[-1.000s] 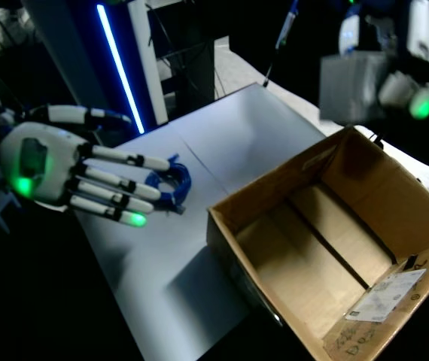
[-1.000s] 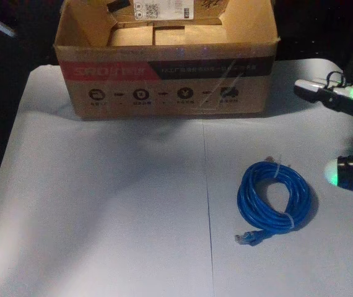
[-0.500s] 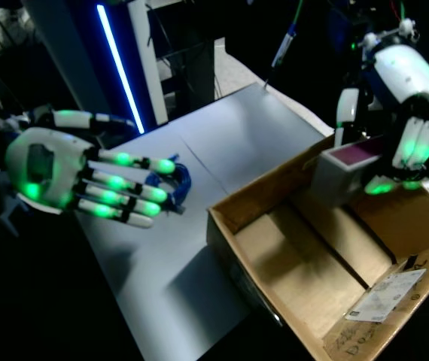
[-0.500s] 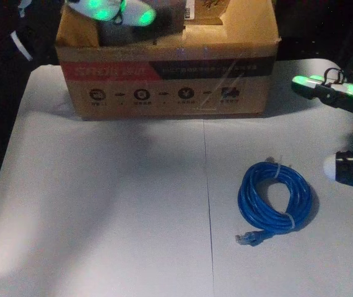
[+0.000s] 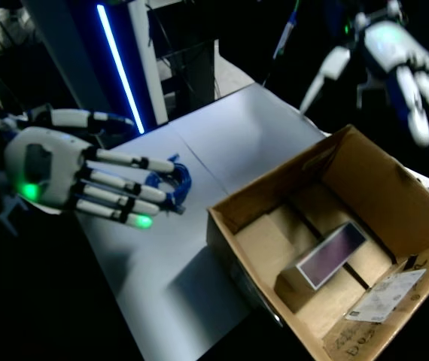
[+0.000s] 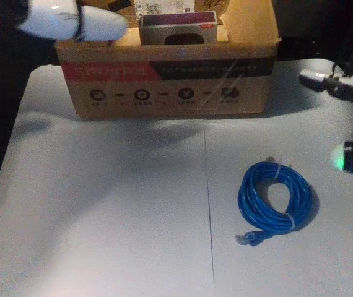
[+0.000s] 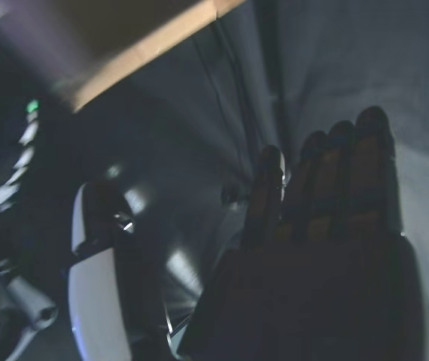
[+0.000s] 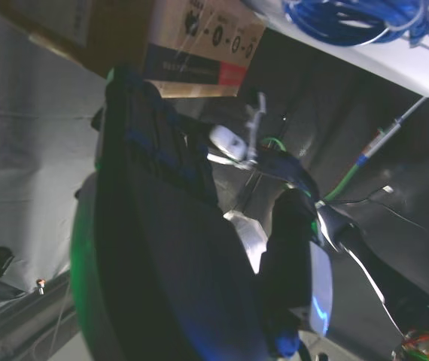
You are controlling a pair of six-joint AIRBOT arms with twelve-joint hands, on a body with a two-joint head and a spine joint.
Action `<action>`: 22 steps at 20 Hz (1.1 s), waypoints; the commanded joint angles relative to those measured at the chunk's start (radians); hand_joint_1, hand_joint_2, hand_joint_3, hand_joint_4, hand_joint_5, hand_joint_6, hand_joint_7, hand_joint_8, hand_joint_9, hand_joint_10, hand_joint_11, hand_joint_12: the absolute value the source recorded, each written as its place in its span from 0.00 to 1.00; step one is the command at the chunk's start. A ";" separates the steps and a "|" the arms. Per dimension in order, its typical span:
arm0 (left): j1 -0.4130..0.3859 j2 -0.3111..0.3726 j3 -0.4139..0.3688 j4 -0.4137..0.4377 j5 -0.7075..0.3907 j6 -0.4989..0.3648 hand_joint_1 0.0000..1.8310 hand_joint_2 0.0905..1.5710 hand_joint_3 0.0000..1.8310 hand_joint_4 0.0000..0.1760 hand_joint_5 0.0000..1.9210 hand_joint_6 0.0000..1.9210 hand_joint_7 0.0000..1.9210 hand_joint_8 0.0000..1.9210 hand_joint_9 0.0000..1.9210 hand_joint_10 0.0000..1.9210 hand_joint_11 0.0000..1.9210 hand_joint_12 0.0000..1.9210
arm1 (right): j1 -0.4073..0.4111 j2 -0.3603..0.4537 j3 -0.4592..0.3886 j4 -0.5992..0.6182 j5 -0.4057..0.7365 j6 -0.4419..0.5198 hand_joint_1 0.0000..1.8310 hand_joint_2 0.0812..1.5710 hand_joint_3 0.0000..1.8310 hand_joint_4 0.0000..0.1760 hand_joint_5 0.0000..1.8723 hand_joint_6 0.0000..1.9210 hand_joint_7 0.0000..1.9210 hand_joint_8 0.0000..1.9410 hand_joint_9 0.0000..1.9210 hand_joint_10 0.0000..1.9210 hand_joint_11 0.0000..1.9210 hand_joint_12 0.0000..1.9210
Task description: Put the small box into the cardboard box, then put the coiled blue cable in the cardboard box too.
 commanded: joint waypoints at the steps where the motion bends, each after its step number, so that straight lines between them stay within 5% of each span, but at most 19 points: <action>1: 0.024 0.041 -0.032 -0.012 -0.187 -0.001 0.29 0.53 0.00 0.93 0.05 0.00 0.01 0.00 0.00 0.00 0.01 0.00 | 0.014 0.009 -0.007 0.015 0.120 0.008 0.12 0.75 0.00 1.00 0.01 0.00 0.00 0.00 0.00 0.00 0.00 0.00; 3: 0.108 0.106 -0.092 -0.035 -0.253 -0.001 0.34 0.52 0.00 1.00 0.04 0.00 0.01 0.00 0.00 0.00 0.00 0.00 | 0.015 0.015 -0.010 0.017 0.120 0.008 0.15 0.73 0.00 1.00 0.01 0.00 0.00 0.00 0.00 0.00 0.00 0.00; 5: 0.210 0.173 -0.163 -0.057 -0.333 -0.001 0.38 0.49 0.00 0.92 0.03 0.00 0.00 0.00 0.00 0.00 0.00 0.00 | 0.016 0.019 -0.013 0.017 0.121 0.008 0.20 0.69 0.00 1.00 0.01 0.00 0.00 0.00 0.00 0.00 0.00 0.00; 7: 0.311 0.218 -0.227 -0.086 -0.402 -0.001 0.33 0.46 0.00 1.00 0.01 0.00 0.00 0.00 0.00 0.00 0.00 0.00 | 0.020 0.020 -0.017 0.008 0.123 0.008 0.22 0.66 0.00 1.00 0.00 0.00 0.00 0.00 0.00 0.00 0.00 0.00; 12: 0.631 0.259 -0.348 -0.259 -0.649 -0.001 0.38 0.42 0.00 1.00 0.01 0.00 0.00 0.00 0.00 0.00 0.00 0.00 | 0.041 0.011 -0.029 -0.069 0.120 0.011 0.30 0.61 0.00 1.00 0.00 0.00 0.00 0.00 0.00 0.00 0.00 0.00; 16: 0.723 0.239 -0.376 -0.336 -0.716 -0.002 0.38 0.42 0.00 1.00 0.01 0.00 0.00 0.00 0.00 0.00 0.00 0.00 | 0.075 -0.020 -0.024 -0.110 0.089 0.016 0.35 0.51 0.00 1.00 0.00 0.00 0.00 0.00 0.00 0.00 0.00 0.00; 22: 0.753 0.231 -0.382 -0.351 -0.748 -0.008 0.36 0.44 0.00 1.00 0.01 0.00 0.00 0.00 0.00 0.00 0.00 0.00 | 0.191 -0.095 0.010 -0.272 -0.124 0.016 0.37 0.46 0.00 1.00 0.00 0.00 0.00 0.00 0.00 0.00 0.00 0.00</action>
